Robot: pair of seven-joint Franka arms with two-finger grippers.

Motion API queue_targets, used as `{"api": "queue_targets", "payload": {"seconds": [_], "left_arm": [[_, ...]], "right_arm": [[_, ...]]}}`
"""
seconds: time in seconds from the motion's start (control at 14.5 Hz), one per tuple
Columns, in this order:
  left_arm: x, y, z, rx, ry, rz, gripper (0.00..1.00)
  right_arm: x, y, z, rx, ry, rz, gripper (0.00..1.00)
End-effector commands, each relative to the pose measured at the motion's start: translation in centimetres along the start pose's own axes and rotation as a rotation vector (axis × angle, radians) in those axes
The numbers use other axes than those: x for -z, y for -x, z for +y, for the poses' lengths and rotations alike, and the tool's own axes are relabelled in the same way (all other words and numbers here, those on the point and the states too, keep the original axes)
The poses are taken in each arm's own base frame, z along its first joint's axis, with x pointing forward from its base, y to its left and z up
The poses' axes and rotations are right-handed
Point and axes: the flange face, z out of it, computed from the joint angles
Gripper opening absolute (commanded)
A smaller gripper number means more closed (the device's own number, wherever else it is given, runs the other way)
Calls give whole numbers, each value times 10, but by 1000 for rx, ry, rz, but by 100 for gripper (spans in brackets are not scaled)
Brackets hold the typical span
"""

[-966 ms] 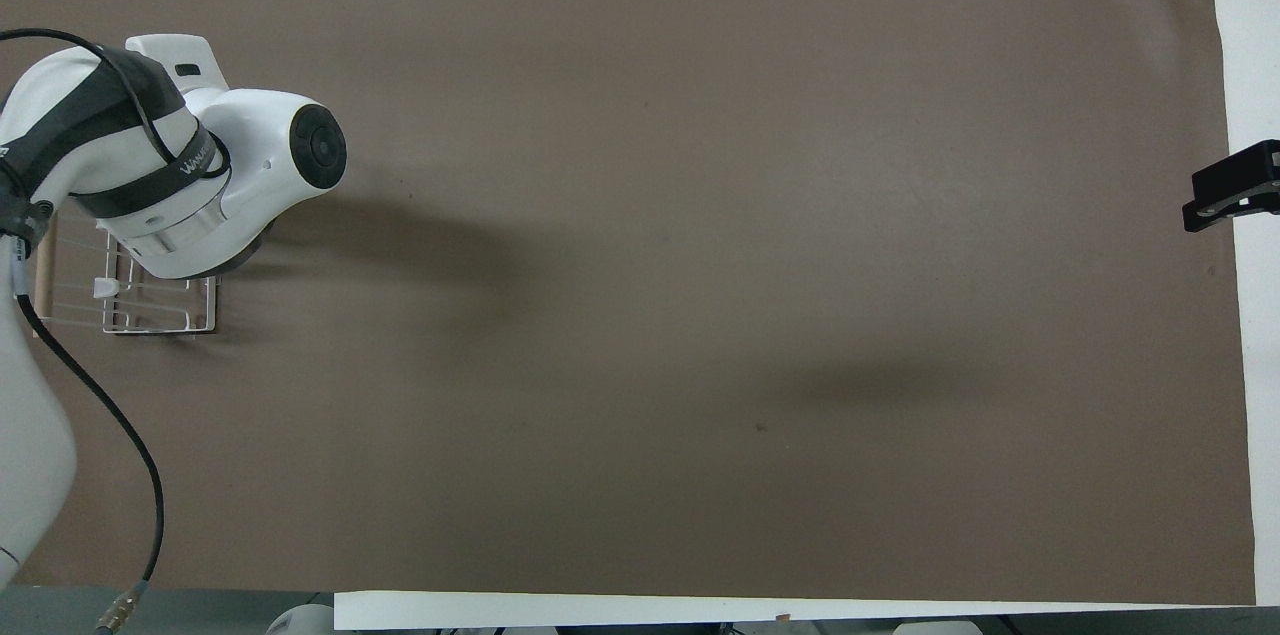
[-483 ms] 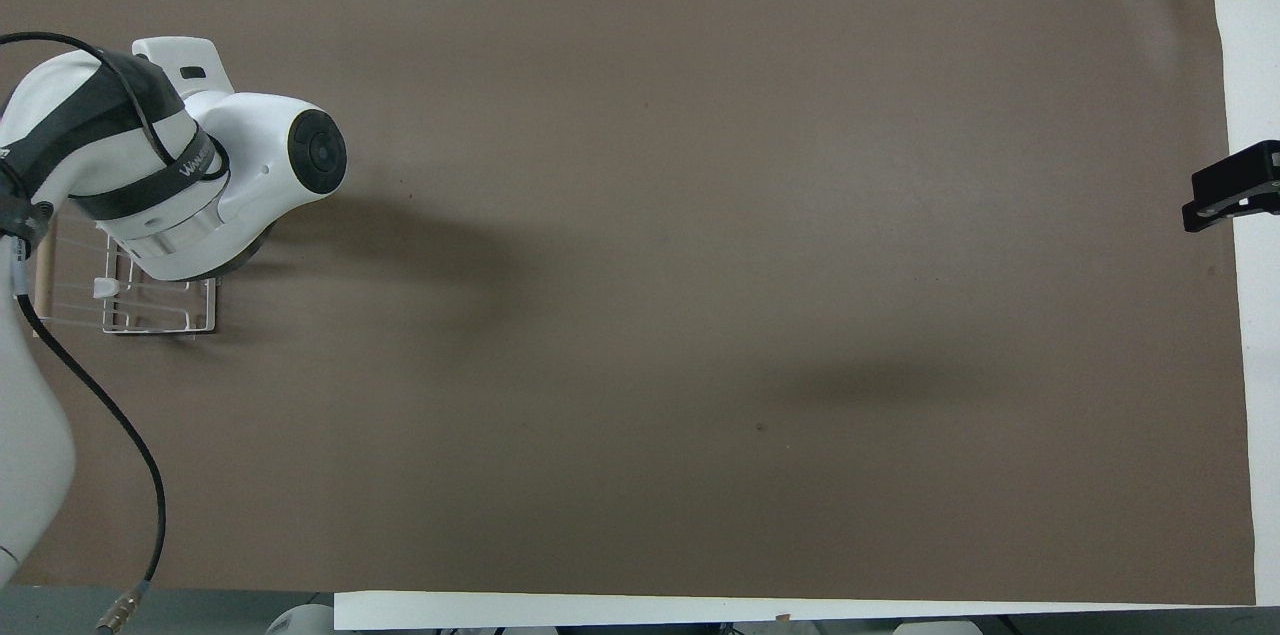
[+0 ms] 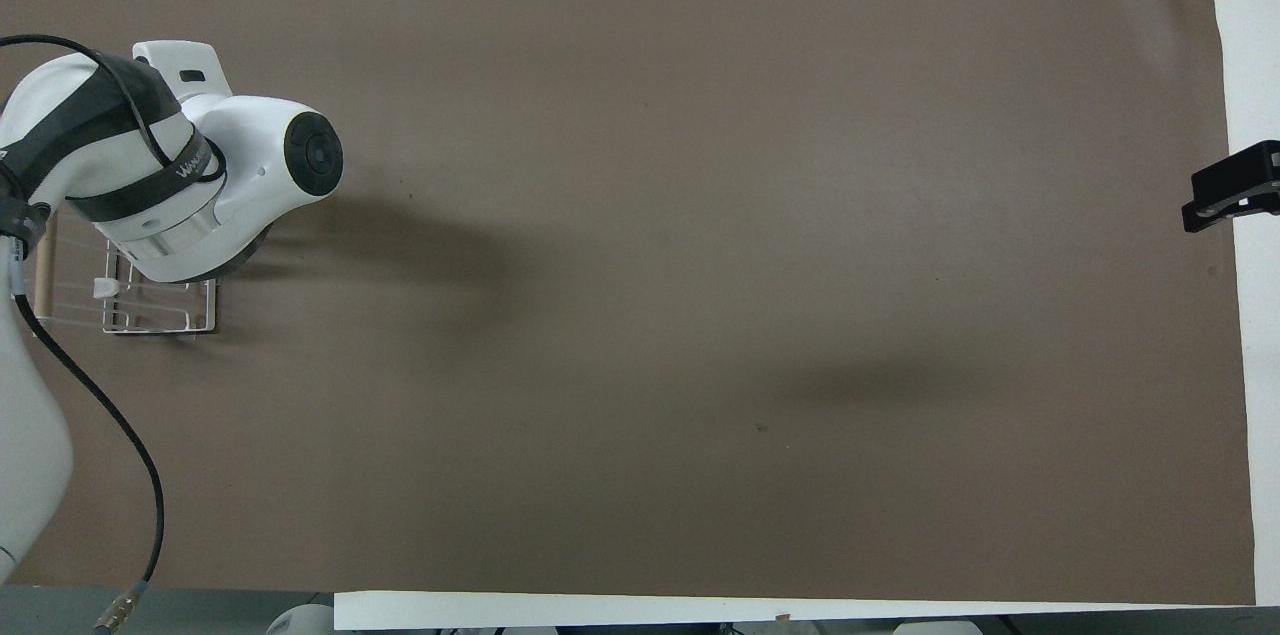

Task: Hang cup on cup holder
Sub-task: 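Lower the cup onto a rack peg with the left gripper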

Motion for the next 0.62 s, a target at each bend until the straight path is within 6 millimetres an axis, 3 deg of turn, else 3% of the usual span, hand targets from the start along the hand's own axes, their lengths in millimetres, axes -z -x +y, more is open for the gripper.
{"api": "queue_targets", "payload": {"seconds": [0.0, 0.21, 0.55], "left_arm": [[6, -11, -3, -30, 24, -29, 100], [29, -57, -3, -100, 53, -210, 100], [55, -117, -21, -141, 162, -409, 100]], "right_arm": [[0, 6, 2, 17, -2, -2, 99], [0, 6, 1, 18, -1, -2, 99], [0, 6, 2, 17, -2, -2, 99]]}}
